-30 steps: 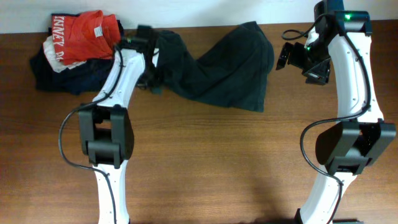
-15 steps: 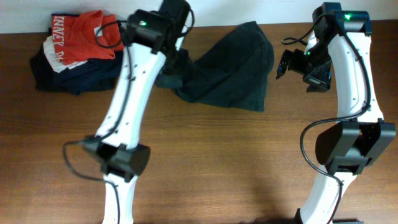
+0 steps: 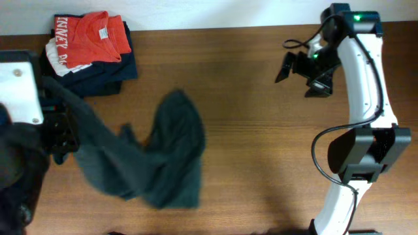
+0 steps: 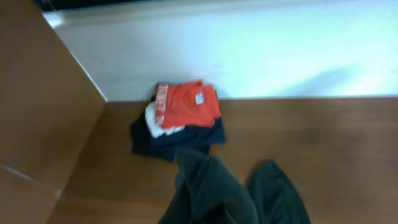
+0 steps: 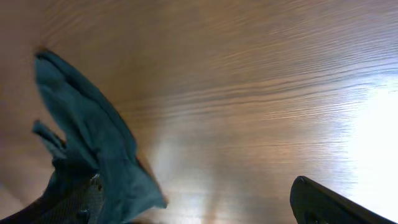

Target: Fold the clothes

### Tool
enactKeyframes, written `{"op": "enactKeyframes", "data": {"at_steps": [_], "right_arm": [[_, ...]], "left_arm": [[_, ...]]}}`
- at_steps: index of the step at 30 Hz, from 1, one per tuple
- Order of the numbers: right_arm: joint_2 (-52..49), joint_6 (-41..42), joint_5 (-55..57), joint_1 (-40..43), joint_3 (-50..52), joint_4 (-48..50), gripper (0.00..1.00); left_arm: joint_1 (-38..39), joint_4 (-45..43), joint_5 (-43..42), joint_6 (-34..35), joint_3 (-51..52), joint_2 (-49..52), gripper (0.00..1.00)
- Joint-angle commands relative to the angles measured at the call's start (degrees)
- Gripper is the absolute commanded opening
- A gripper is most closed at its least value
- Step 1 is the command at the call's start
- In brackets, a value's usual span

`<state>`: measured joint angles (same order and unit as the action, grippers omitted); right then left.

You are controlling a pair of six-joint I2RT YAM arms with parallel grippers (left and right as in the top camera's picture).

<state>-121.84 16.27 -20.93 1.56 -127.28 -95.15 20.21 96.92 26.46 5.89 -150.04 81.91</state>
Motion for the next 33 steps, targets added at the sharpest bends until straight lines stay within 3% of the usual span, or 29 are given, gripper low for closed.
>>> {"op": "enactKeyframes", "data": {"at_steps": [1,5,11,13,16,22,27,30,33], "right_arm": [[-0.4,-4.1,-2.9,-4.6,0.4,-2.2,0.99],[1.9,-5.6,-2.8,-9.8,0.3,-0.5,0.98],[4.5,-7.2,-3.1,-13.6,0.3,-1.8,0.99],[4.4,-11.4,-6.6,-16.8,2.2,-2.2,0.99],[4.4,-11.4,-6.4,-25.3,7.7,-2.2,1.00],[4.4,-11.2,-5.5,-40.3,24.6,-1.3,0.98],[4.4,-15.6,-5.2,-52.5,32.2,12.6,0.97],[4.3,-9.4,2.9,-58.5,32.3,21.4,0.97],[4.3,-5.3,5.2,-60.3,33.3,30.4,0.98]], "left_arm": [[-0.2,-0.2,2.6,1.0,8.4,2.5,0.01],[-3.5,-2.8,9.6,5.0,16.6,7.6,0.01],[-17.3,-21.5,9.4,0.3,17.0,17.3,0.01],[-23.1,-20.9,9.3,-1.2,17.0,19.9,0.01],[-27.0,-18.2,9.4,-1.2,17.0,22.7,0.01],[-29.6,-17.8,9.4,0.5,17.0,25.0,0.01],[-29.7,-18.0,7.0,0.9,17.0,25.4,0.01],[-29.7,-17.9,0.4,0.9,17.0,25.4,0.01],[-29.6,-17.7,0.3,0.9,17.0,25.4,0.01]]}}
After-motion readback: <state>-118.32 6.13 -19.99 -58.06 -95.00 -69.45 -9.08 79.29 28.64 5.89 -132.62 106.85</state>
